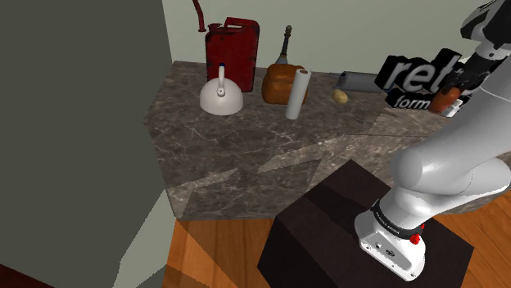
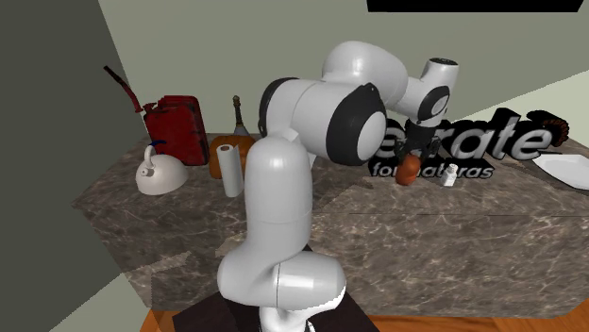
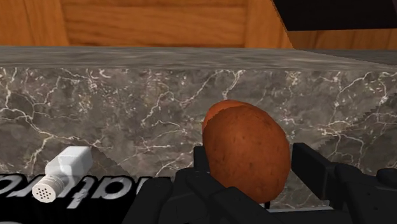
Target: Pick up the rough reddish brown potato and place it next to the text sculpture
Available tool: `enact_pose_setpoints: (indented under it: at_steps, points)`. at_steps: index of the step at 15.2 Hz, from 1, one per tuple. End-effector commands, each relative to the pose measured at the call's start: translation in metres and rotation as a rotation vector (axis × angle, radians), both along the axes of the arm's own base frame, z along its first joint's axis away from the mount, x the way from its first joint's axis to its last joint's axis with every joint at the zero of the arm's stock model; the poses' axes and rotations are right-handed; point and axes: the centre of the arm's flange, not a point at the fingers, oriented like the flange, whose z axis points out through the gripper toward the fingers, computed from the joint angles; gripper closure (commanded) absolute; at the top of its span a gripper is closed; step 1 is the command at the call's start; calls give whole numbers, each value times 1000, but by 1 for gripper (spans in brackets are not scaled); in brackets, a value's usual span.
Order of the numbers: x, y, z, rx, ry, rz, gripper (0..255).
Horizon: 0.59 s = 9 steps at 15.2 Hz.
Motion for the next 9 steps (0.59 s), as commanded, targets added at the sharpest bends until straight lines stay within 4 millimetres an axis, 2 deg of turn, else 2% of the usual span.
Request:
enact_pose_setpoints:
  at_steps: [1, 9]
  points:
    - [1, -1, -9, -1, 0, 0, 255]
    - [1, -1, -51, -1, 0, 0, 255]
